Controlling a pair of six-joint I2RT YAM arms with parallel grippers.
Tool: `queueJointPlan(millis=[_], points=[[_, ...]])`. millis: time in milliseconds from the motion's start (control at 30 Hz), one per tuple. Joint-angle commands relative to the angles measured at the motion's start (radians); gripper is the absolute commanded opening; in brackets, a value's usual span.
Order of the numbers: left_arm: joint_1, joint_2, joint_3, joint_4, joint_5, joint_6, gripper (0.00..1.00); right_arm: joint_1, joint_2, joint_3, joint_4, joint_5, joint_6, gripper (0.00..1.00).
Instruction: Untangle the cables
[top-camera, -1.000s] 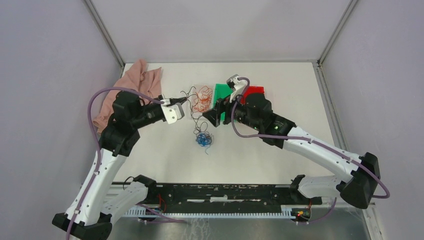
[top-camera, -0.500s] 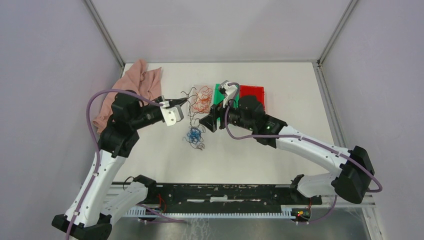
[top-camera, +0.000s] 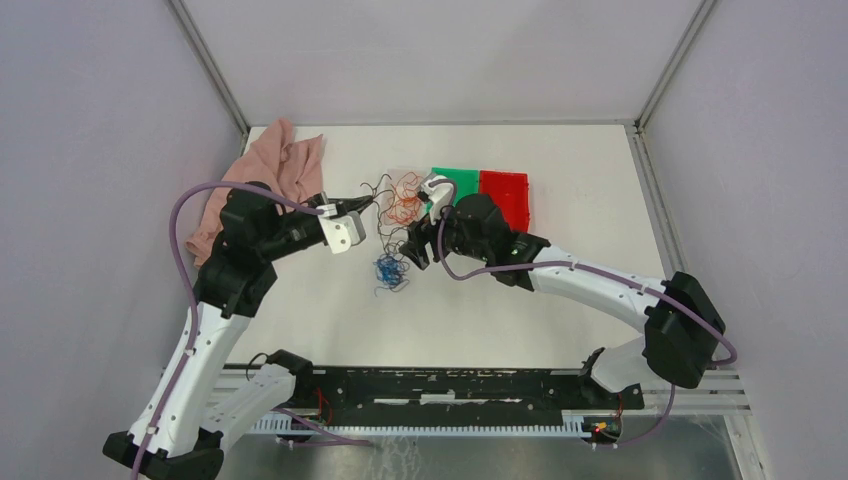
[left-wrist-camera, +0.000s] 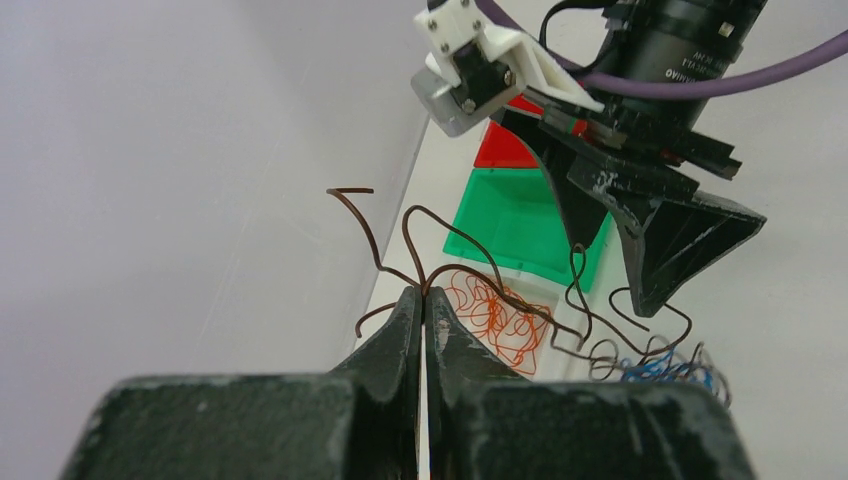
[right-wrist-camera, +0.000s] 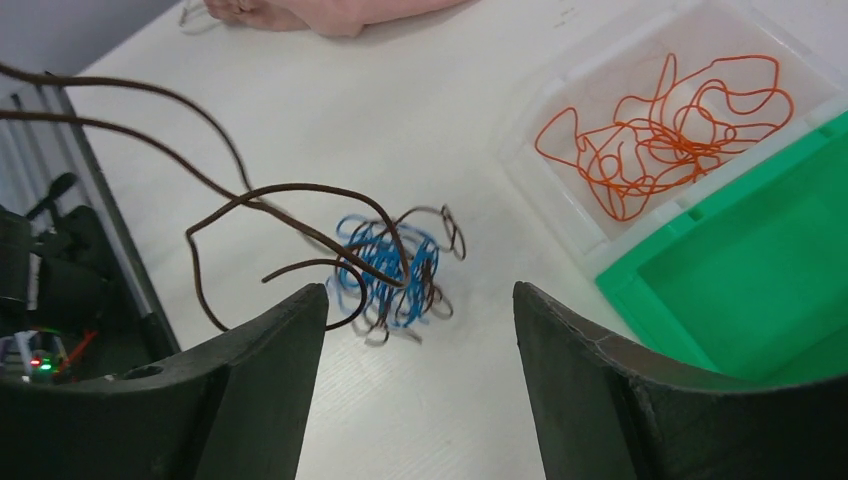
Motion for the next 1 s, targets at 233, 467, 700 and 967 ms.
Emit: queueJointPlan(millis=[233,467,700,967], points=[[0.001,-0.015,0.007,0.028,0.021,0.023,0.03,0.001,0.027,0.082,0.135,-0.04,-0.16,0.53],[0.002,-0.026,-0.009,0.029,0.019,0.019,0.03,0.001,-0.041,0.011,0.176,0.067,-0.143,0.01],[0.001,-0.038,-0.036,0.023,-0.003,0.02,0.03,-0.005,-0.119,-0.043,0.198,0.209,-0.087,0.01],[0.001,-0.069,-0.186,-0.071,-0.063,0.09,0.25,-0.105,-0.226,-0.088,0.187,0.317,0.049,0.01]])
